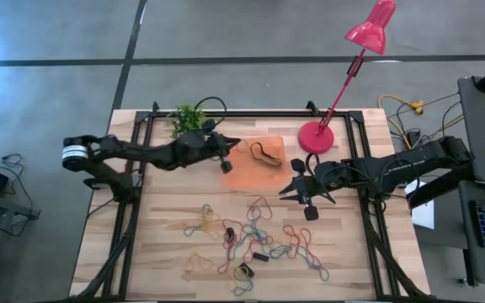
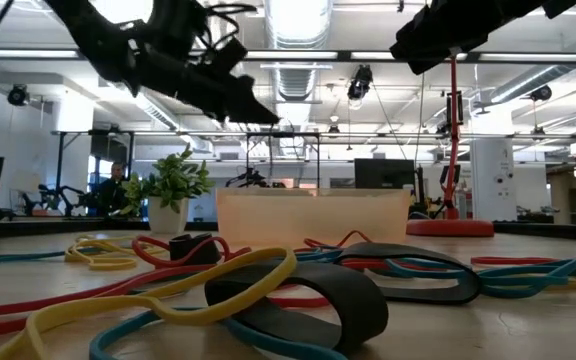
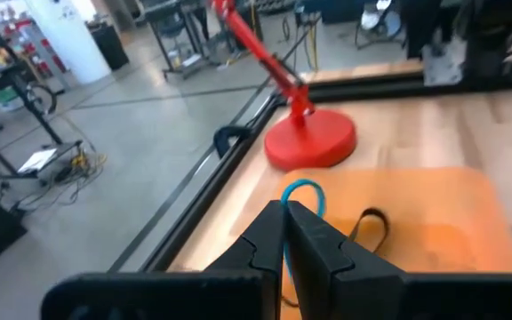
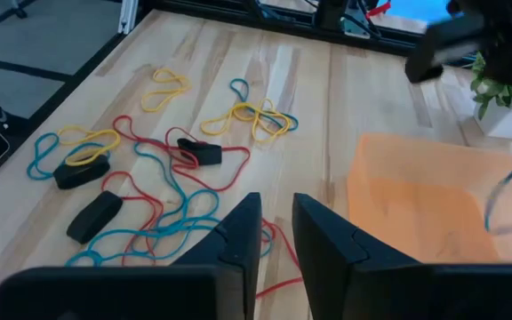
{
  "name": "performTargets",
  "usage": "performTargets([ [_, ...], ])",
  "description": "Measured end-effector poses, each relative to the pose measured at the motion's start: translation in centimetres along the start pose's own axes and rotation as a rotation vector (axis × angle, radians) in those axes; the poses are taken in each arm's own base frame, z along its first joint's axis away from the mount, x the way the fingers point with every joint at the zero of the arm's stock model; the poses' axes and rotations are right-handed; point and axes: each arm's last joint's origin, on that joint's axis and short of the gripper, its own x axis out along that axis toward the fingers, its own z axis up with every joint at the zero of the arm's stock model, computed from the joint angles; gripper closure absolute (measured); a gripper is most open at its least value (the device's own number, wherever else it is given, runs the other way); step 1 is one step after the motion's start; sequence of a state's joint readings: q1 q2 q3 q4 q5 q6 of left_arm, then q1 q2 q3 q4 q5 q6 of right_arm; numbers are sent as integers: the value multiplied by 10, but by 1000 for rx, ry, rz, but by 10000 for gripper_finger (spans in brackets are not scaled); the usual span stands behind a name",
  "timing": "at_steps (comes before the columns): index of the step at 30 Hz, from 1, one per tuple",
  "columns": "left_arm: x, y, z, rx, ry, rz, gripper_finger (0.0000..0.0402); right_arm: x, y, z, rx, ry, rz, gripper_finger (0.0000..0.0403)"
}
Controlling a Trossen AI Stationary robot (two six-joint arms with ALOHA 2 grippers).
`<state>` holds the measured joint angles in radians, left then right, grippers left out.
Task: Pick and place rubber bands into bin
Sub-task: Put the blue rubber band into the orange bin
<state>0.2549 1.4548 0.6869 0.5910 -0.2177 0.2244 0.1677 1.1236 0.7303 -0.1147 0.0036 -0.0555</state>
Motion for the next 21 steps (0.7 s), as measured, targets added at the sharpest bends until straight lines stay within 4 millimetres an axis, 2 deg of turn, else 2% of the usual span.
performTargets([
  [5,9,4,-12,4,49,14,401,0,0,-1,1,3,0,349],
  [16,10,13,-29,-42,181,32,401,1,0,-2,4,6,0,349],
  [21,9,13,-33,-36,217,26,372,1,0,-2,15,4,0,349],
])
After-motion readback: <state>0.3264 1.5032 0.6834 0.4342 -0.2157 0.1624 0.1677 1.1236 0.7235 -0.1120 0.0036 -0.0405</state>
